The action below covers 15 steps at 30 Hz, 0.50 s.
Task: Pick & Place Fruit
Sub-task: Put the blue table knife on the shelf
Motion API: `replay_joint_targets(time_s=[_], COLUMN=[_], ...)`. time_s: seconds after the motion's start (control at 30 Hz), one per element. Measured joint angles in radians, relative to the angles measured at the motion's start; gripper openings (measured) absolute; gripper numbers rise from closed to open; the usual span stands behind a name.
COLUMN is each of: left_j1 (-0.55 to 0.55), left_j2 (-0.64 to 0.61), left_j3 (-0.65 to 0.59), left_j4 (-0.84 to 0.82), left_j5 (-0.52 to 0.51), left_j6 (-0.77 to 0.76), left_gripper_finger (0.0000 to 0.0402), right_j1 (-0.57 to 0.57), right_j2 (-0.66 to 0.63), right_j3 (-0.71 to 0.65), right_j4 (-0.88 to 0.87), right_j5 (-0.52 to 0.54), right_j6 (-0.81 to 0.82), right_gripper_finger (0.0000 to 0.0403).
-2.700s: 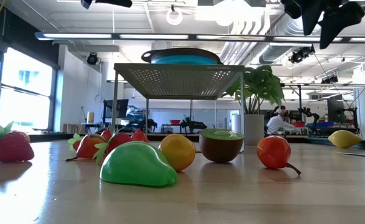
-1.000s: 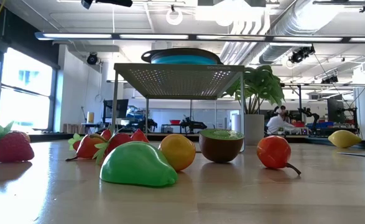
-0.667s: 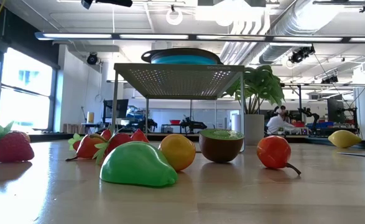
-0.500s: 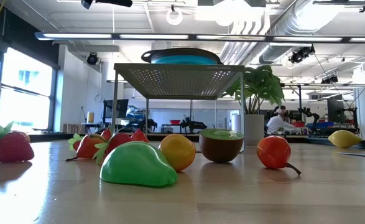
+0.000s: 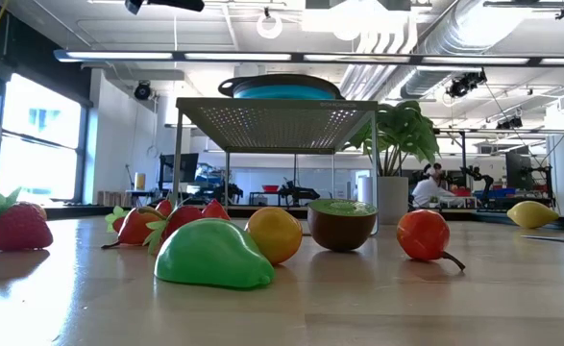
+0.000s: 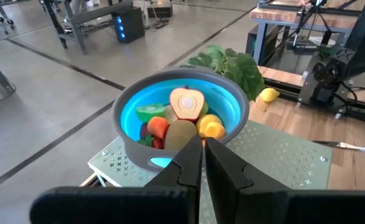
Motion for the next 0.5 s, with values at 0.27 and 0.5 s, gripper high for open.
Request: replay_joint_targets(time_s=[0.27,0.5], left_j1=[0.0,0.0], left_j2=[0.0,0.0], left_j3=[0.0,0.0], left_j4=[-0.043,-0.044], left_j5=[0.0,0.0], left_j6=[-0.003,-0.003], left_gripper_finger=[0.0014,0.0014], right_j1=[0.0,0.0], right_j2=[0.008,0.008], right_j3=[0.002,0.001], right_j4=[0.005,0.009], right_j5=[0.027,0.026], right_j6=[-0.015,-0.015], right_gripper_finger=[0.0152,0.0104])
